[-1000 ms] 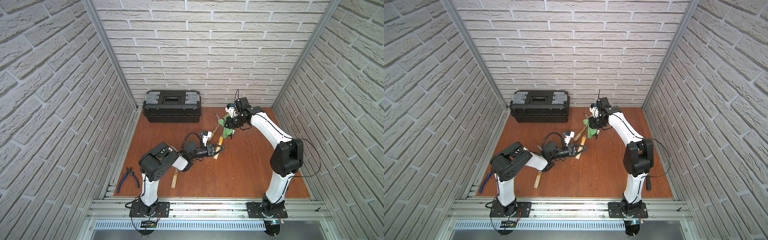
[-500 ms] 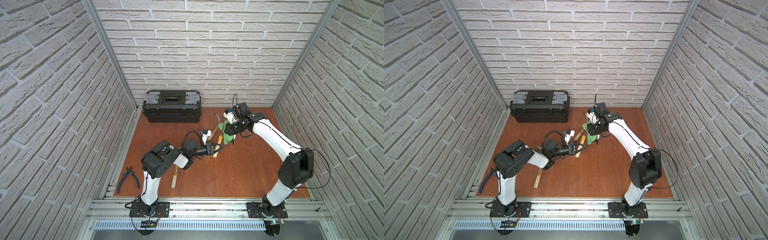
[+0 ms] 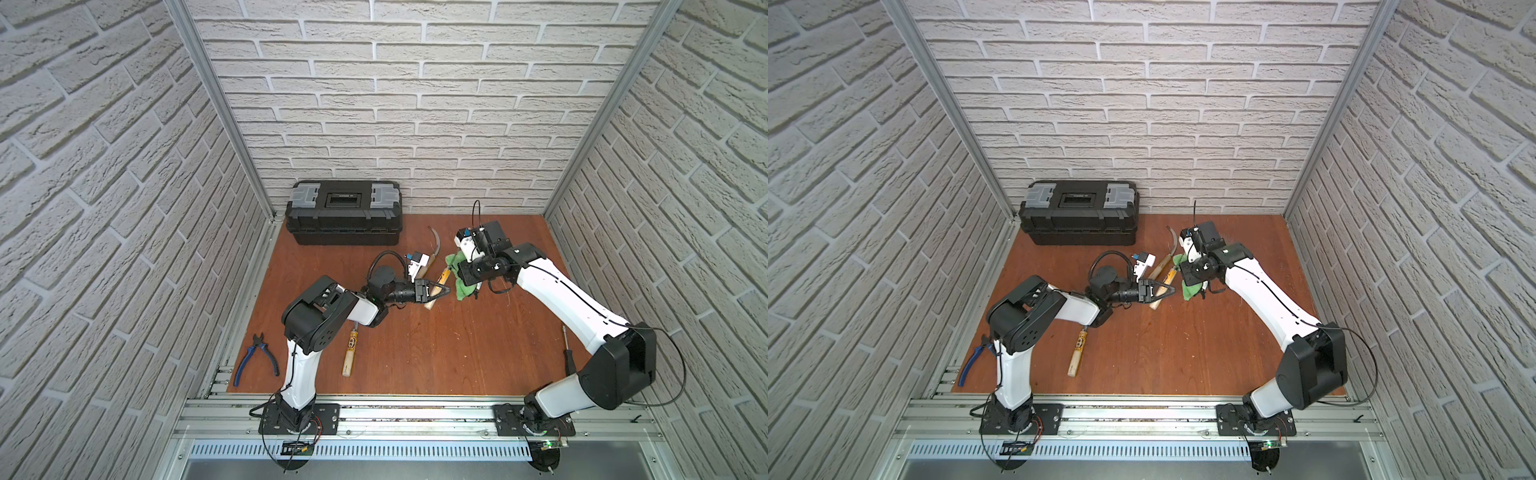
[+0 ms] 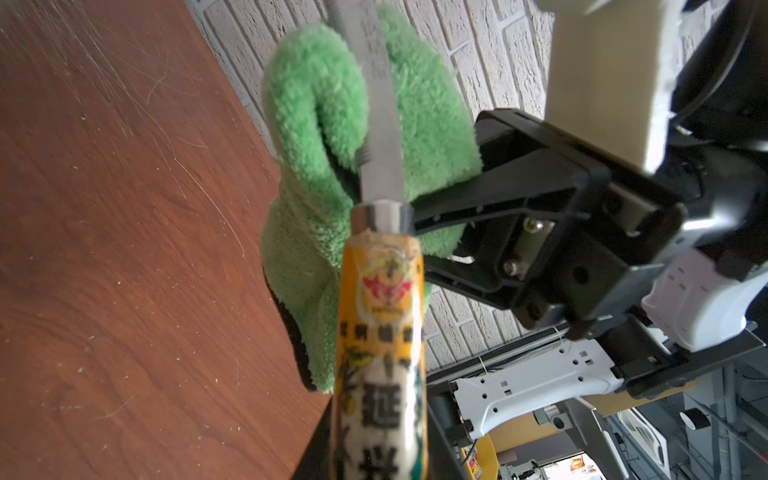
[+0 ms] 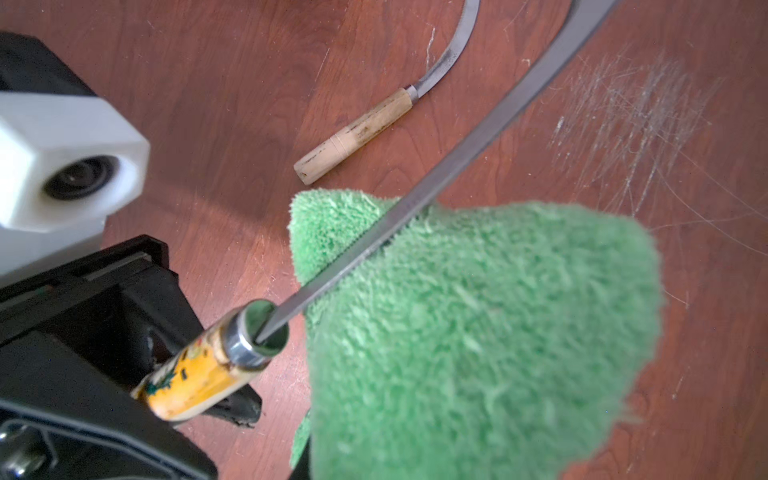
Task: Wipe small sickles with rags
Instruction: Wipe the small sickle.
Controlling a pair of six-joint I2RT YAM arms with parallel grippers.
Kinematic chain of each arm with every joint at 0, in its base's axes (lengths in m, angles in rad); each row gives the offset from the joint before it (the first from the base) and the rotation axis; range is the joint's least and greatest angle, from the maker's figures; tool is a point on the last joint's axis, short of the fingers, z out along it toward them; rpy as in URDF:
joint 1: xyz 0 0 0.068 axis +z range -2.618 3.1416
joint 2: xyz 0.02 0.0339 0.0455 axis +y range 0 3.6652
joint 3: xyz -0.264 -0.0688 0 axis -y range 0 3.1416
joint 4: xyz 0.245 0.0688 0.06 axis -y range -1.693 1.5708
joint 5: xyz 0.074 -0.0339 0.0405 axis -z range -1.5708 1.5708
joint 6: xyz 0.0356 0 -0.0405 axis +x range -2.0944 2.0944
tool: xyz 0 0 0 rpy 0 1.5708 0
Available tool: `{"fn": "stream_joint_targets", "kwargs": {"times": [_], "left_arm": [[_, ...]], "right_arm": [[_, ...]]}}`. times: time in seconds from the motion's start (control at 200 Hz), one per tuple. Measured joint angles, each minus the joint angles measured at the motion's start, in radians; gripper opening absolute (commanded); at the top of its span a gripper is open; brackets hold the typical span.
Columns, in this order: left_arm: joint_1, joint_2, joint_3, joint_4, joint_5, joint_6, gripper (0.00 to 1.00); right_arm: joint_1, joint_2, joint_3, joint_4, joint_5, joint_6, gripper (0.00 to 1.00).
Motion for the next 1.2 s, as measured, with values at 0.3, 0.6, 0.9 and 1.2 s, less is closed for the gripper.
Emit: {"fn": "stream_joint_targets", "kwargs": {"times": [0.3,0.6,0.9,1.2], "left_arm": [[0.052,-0.054,0.004,-0.177,-0.095,0.111,0.0],[0.087,-0.057,-0.013,-0.166,-0.149,0.088,0.0],[0.007,-0.22,0.034,-0.767,-0.298,0.509,0.0],[-0.057,-0.29,0.087,-1.022,-0.412,0.736,0.0]], "right_arm": [[0.008,-0.061,-0.047,-0.141,0.027,0.041,0.03],[0.008,-0.039,-0.049,-0.186,0.011,0.079,0.03],[0.014,-0.014,0.178,-0.242,-0.026,0.089,0.02],[0.068,0.16,0.267,-0.254,-0.041,0.102,0.03]]}}
